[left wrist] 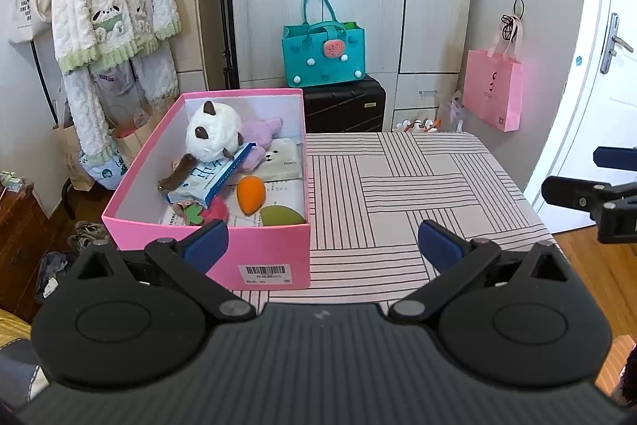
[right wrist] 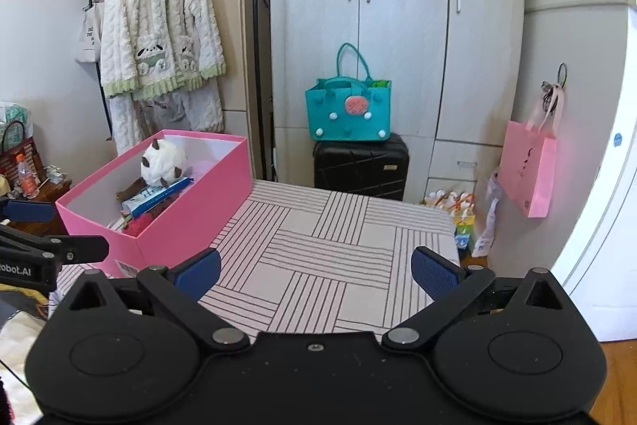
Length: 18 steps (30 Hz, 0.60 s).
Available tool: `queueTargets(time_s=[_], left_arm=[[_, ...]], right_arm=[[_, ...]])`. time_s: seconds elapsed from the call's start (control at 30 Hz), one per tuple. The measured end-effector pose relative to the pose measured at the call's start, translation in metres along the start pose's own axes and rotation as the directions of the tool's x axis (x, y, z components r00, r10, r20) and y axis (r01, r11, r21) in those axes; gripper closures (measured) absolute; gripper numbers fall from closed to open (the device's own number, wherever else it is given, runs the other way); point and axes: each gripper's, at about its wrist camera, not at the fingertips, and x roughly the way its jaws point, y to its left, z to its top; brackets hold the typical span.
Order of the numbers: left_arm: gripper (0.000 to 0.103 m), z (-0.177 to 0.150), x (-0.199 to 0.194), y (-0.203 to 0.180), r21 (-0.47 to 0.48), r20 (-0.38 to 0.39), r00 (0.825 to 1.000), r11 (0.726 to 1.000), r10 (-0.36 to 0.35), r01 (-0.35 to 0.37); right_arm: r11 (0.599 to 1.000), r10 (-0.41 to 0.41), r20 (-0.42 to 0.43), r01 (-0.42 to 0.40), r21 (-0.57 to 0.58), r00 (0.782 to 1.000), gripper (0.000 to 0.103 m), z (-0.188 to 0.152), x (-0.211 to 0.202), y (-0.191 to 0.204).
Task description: Organize soft objects
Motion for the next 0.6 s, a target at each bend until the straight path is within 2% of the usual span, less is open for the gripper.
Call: queueTargets(time_s=[0.33,0.6], left_arm=[[0.0,-0.003,0.0074,0.0064,-0.022,-0.019,1.0,1.0,0.008,-0.008],[0.0,-0.0056,0.0044,0.006,-0.016,-0.002,1.0,0.999,0.031,-0.031]], right_arm=[[1.0,0.008,-0.009,-0.007,0.018,1.0,0.0,-0.0062,0.0003,0.0019],[1.0,-0.013,-0.015,0.013,0.021,1.0,0.0,-0.0089,0.0023,0.0032]])
